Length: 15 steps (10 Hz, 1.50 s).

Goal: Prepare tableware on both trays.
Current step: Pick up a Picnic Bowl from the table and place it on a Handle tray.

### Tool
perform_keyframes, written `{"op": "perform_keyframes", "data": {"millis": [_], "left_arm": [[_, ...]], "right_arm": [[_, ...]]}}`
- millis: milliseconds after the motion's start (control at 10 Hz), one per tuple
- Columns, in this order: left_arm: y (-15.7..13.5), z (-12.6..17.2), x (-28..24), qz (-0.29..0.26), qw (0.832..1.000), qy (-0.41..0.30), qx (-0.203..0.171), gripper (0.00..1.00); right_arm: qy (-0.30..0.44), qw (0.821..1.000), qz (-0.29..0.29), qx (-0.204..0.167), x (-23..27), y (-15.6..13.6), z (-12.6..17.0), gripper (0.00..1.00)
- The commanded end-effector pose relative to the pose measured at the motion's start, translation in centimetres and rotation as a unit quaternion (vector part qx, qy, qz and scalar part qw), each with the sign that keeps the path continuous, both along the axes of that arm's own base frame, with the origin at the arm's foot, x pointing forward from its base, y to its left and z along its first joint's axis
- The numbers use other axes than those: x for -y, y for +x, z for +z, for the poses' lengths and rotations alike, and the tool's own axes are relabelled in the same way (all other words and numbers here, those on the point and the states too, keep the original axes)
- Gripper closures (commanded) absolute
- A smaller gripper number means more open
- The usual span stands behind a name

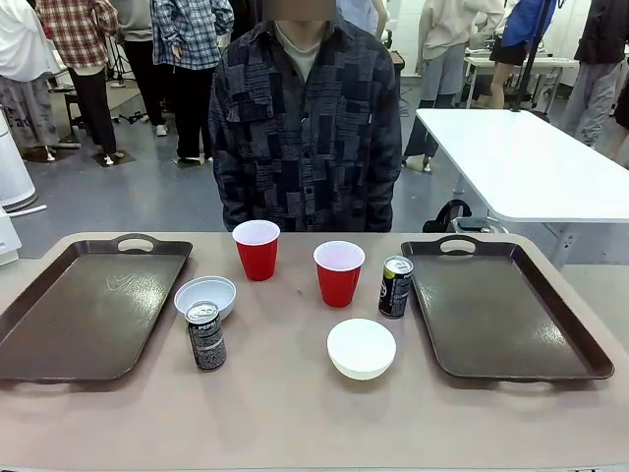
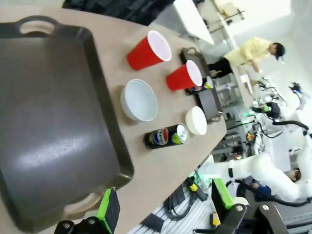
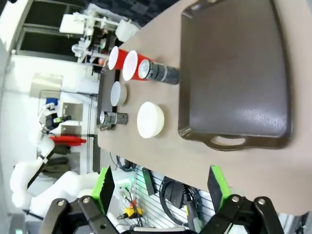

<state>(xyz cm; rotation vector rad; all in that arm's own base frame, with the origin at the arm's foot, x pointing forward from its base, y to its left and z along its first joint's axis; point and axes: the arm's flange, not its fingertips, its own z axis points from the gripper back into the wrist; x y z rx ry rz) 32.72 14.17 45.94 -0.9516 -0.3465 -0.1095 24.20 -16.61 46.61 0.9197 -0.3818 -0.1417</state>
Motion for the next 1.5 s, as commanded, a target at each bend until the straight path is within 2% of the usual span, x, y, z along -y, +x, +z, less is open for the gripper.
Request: {"op": "perform_keyframes", "data": {"millis": [0, 300, 400, 1400], "left_arm": [[-0.7, 1.0, -0.5, 0.014, 1.0, 0.018, -0.02, 0.0], [-0.9, 1.4, -0.4, -0.002, 0.999, 0.044, -0.011, 0.0], [-0.6, 0.6, -1.2, 0.019, 1.0, 0.02, -0.007, 0.0], [-0.6, 0.6, -1.2, 0.019, 1.0, 0.02, -0.007, 0.0]], "right_arm": [[0.002, 1.0, -0.014, 0.002, 0.4, -1.6, 0.1, 0.0], [0.005, 1.0, -0.012, 0.01, 0.4, -2.1, -0.1, 0.0], [0.0, 1.0, -0.029, -0.009, 1.5, -2.0, 0.1, 0.0], [0.0, 1.0, -0.029, -0.009, 1.5, -2.0, 0.1, 0.0]]}}
